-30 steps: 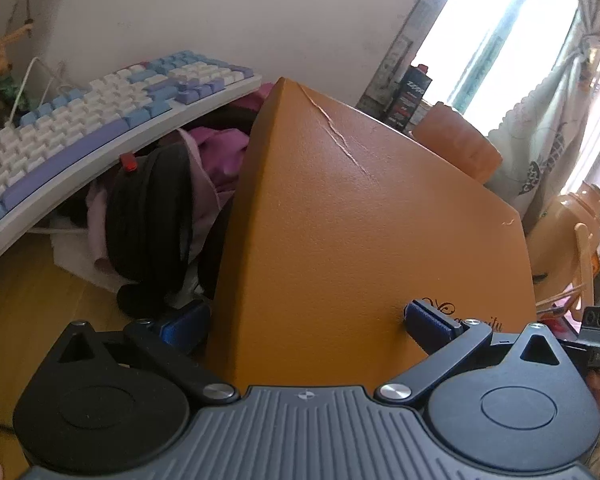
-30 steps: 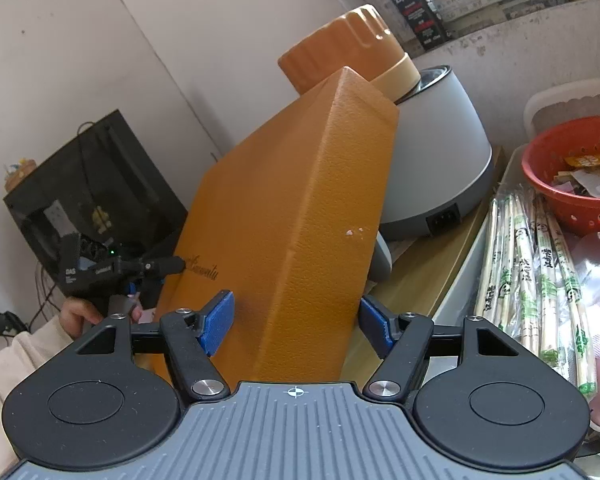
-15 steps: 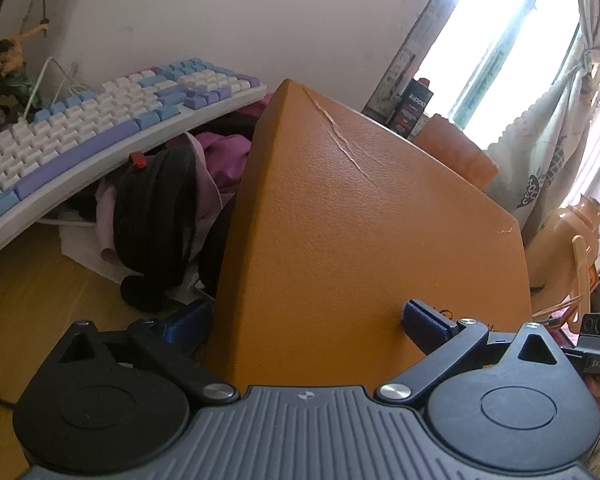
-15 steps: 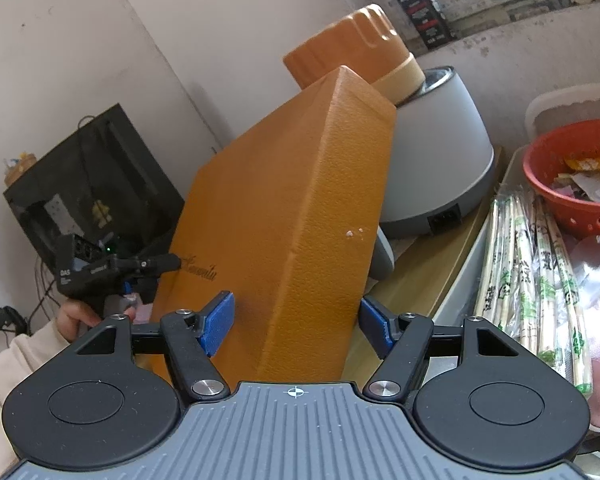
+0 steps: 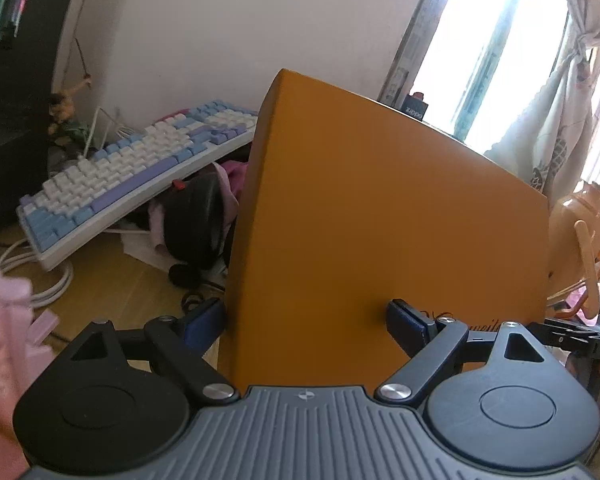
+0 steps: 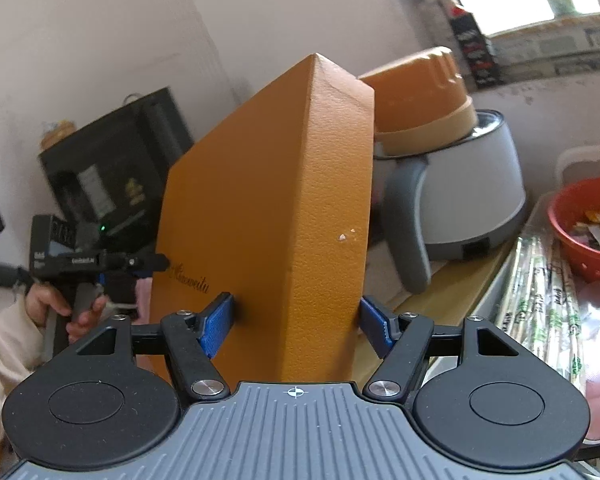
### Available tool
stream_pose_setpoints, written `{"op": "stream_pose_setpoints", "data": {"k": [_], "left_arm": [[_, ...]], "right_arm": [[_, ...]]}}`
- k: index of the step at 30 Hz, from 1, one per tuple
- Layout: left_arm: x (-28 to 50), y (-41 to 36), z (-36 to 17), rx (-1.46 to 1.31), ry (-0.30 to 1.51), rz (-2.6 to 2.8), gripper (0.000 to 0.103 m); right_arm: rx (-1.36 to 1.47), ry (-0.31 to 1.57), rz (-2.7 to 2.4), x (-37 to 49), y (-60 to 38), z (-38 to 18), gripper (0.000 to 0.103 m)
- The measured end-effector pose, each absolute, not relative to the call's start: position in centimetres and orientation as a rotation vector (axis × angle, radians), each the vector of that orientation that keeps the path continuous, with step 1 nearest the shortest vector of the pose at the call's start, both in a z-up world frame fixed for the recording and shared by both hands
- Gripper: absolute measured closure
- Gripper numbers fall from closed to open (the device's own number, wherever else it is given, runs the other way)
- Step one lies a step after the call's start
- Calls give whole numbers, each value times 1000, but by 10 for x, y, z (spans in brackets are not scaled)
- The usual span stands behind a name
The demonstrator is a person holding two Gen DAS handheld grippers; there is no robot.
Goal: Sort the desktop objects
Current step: 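Pull the orange box off the shelf with both tools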
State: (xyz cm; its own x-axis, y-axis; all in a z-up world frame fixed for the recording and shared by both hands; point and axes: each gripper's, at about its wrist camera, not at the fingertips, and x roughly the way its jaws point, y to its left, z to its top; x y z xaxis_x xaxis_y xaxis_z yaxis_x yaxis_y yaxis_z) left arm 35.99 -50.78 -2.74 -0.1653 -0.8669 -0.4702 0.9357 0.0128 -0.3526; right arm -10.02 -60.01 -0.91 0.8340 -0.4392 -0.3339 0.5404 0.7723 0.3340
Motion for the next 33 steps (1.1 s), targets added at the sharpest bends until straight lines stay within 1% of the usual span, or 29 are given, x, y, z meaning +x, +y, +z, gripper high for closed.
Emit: {"op": "stream_pose_setpoints", "data": {"k": [2,9,14,23,33], "left_arm": [[363,-500,-29,98,698,-1623,0],[371,-495,-37,75,716,-1604,0],[369,-506,-43,72,729,-1643,0],[386,-532,-59,35,783,-1702,0],[390,-548,-75,-9,841,-1695,0]], "right_arm": [[399,248,-518,-100,-593,-8,33],[305,271,-485,-97,-573,-1,35],[302,284,-474,-98,-575,0,36],[322,292,-431,-104,-593,-5,36],[406,277,-471,-107,-617,-11,36]]}}
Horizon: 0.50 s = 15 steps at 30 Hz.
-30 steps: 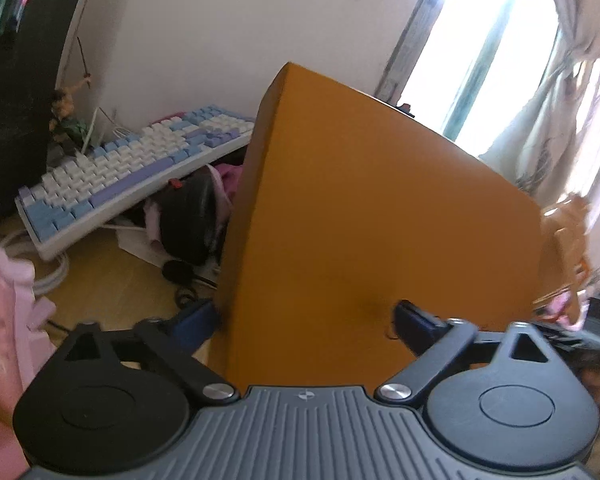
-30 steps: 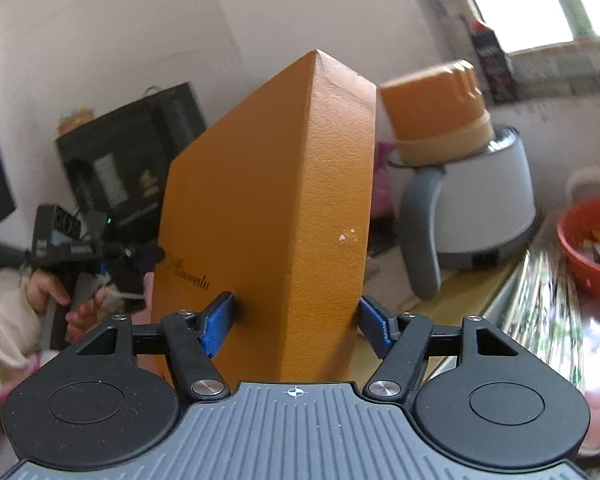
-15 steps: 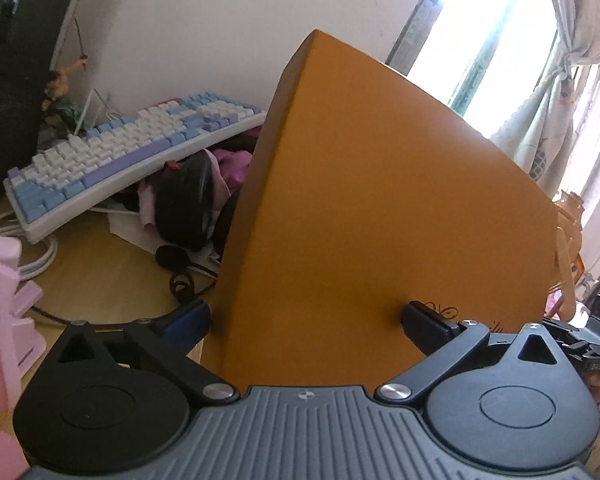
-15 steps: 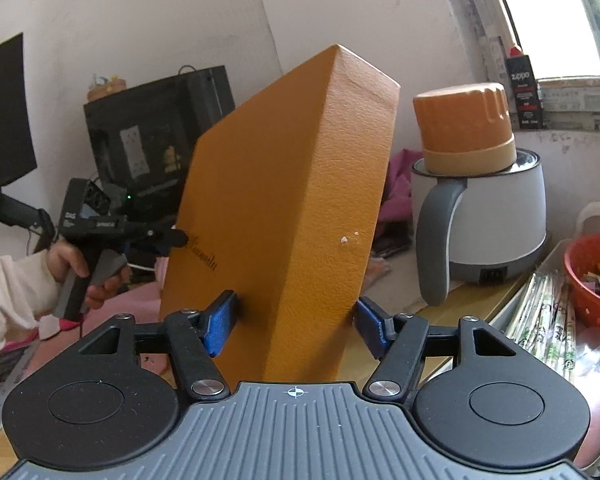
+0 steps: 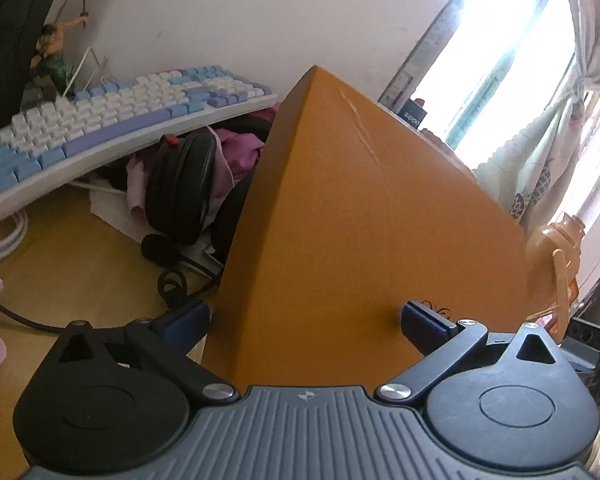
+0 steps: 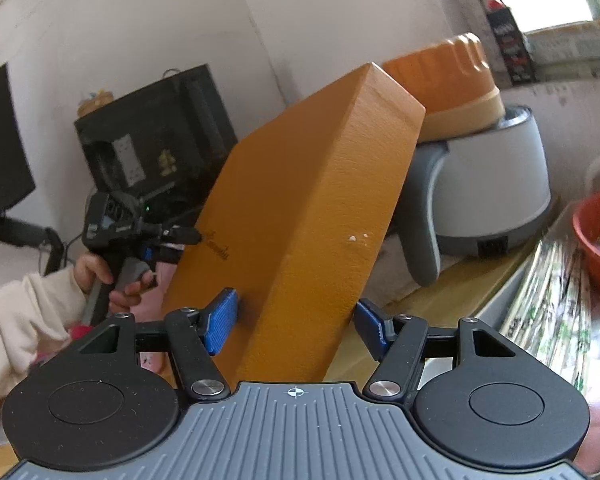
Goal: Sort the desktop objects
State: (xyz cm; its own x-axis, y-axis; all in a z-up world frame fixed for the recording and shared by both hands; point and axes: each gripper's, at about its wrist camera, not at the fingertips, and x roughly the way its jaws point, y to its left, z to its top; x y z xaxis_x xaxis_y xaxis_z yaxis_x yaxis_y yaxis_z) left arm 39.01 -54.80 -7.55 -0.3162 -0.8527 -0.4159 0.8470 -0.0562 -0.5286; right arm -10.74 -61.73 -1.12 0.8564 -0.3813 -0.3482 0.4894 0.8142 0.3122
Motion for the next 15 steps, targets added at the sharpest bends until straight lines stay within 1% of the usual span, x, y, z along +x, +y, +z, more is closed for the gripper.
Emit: {"op": "stream_pose_setpoints", "data": {"k": [4,5,6,8,11,13,14,15], "left_arm": [[388,-549,-77,18,860,-1699,0],[388,-548,-77,33,875,-1707,0],[388,-547,-79,46,888,-1715,0],[387,-544,-83,59,895,-1724,0],[388,-540,-89,47,909,-1725,0],[387,-540,-91,39,910,-1715,0],[387,-539,-91,35,907,-1715,0],[386,-538,-90,35,900,-1714,0]], "right_arm": [[440,271,-488,-109,-627,-14,36],[448,269,-492,-109,-629,-14,45],[416,271,-518,-112,-623,-22,57],[419,276,-543,-114,-622,-20,75],[453,284,-531,-113,-629,-19,75],[480,287,-524,-112,-634,-20,72],[498,288,-530,-113,-637,-21,62],[511,294,-546,-112,-640,-23,41]]}}
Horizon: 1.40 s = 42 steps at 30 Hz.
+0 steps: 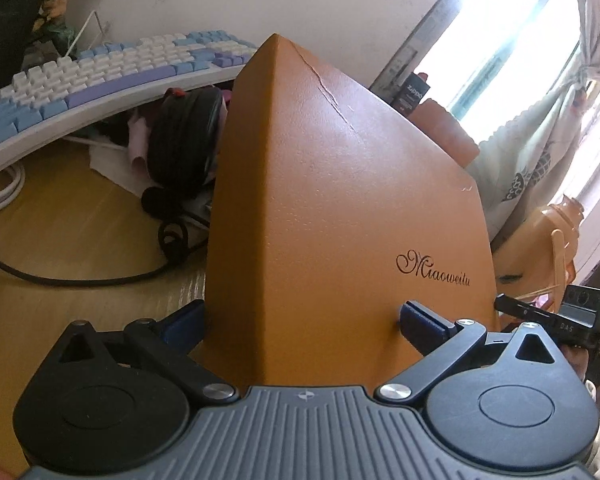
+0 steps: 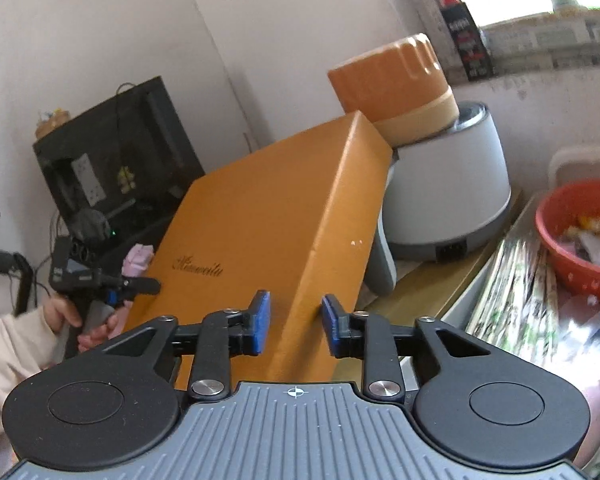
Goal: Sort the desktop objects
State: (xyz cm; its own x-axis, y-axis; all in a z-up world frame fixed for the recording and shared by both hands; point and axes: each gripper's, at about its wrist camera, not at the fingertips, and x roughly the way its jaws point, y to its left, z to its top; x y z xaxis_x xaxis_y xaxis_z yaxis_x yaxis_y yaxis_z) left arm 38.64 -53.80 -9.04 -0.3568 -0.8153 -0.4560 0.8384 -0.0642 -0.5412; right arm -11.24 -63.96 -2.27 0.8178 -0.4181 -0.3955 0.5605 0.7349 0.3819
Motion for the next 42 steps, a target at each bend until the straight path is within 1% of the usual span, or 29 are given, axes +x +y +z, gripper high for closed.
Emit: {"op": "stream_pose_setpoints", "data": {"k": [2,4,5,6,12,13,14,19,24,27,31,35,37,39,42], "left_arm": [[386,-539,-88,47,888,-1713,0],[388,-542,-86,57,882,-1714,0],[390,-544,-85,58,886,-1717,0],[392,-547,-86,58,893,-1722,0],[395,-558,-90,30,922,-1730,0],[395,-559,-90,24,926,-1734,0],[395,-560,-91,19,927,-1736,0],[391,-558,-90,6,916,-1726,0],[382,-550,-74,36,871,-1713,0],[378,-542,-59,44,835,-1707,0],[368,-531,-47,78,819,-1687,0],[362,-524,-58,101,848,-1654,0],[361,-523,-61,92,851,-1635,0],[359,-524,-63,100,859,-1620,0],[357,-525,-66,135,860,-1590,0]], "right_arm": [[537,309,-587,-111,-644,-27,27],[580,304,-586,-111,-648,-30,24],[598,303,-586,-110,-650,-32,20],[611,302,-581,-109,-652,-34,19],[658,304,-536,-100,-659,-41,20],[660,302,-521,-99,-659,-42,22],[660,299,-503,-97,-659,-42,32],[635,305,-518,-94,-651,-35,32],[572,313,-544,-93,-641,-27,39],[581,308,-535,-94,-642,-28,41],[614,301,-515,-96,-647,-32,41],[647,293,-495,-97,-652,-36,40],[663,289,-485,-98,-655,-38,37],[679,286,-474,-99,-657,-40,31],[704,280,-459,-100,-661,-44,26]]}}
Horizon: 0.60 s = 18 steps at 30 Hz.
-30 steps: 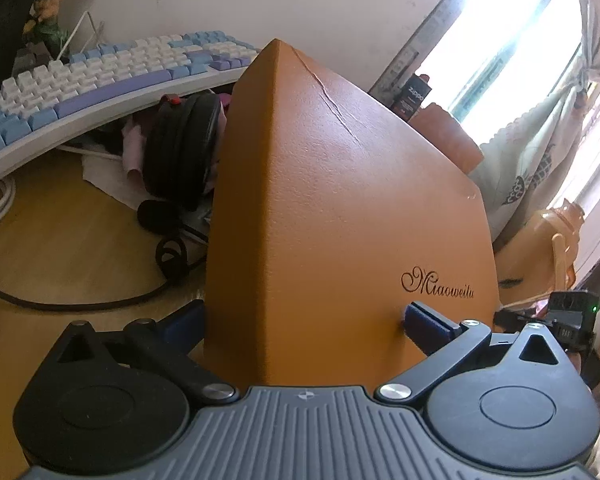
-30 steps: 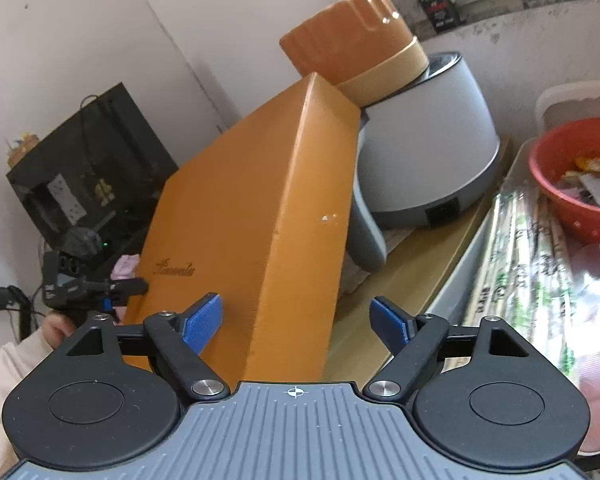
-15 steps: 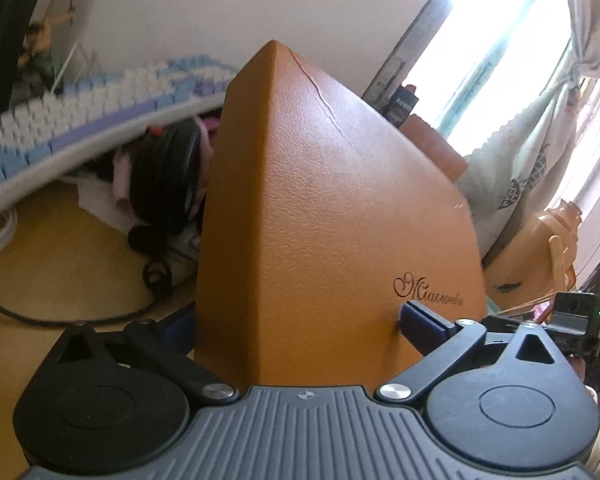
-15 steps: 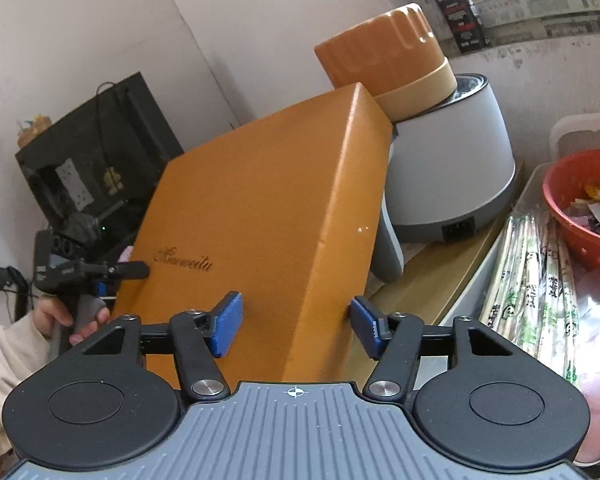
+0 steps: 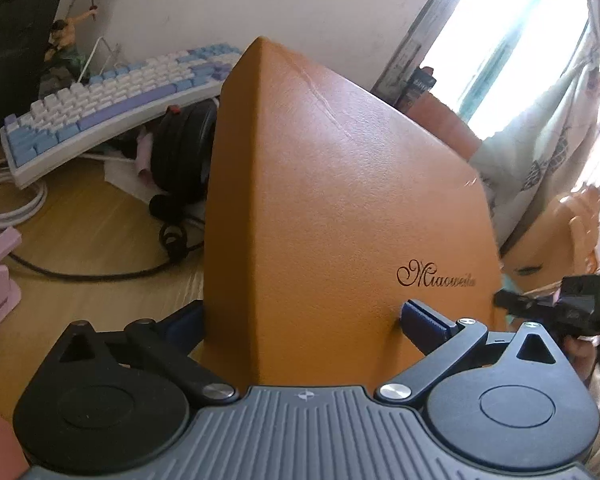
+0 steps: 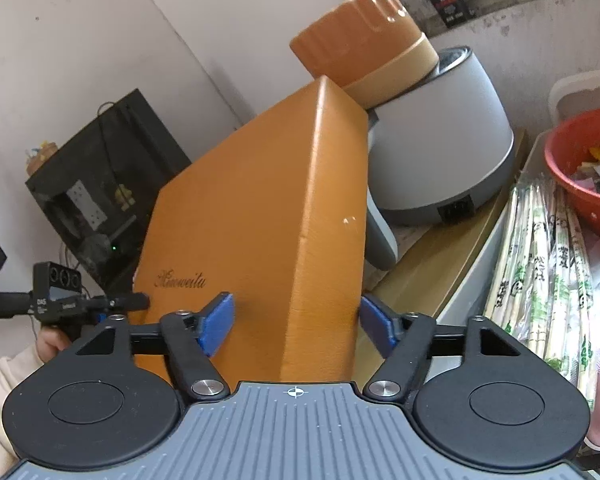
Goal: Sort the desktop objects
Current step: 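Carry the orange box away from the shelf with both tools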
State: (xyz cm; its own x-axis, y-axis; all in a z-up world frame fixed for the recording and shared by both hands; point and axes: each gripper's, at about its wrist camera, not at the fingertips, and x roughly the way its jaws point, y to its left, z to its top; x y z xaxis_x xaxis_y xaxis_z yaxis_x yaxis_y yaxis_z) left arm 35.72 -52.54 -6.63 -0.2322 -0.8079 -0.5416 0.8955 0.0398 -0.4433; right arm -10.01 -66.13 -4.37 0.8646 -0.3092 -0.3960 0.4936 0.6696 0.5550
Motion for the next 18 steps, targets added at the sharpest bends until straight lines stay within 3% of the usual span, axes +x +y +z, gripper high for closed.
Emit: {"op": "stream_pose_setpoints", "data": {"k": [18], "left_arm": [[359,-517,-63,63,873,-1604,0]], "right_arm": [[661,275,-415,-98,-650,-33,25]]}}
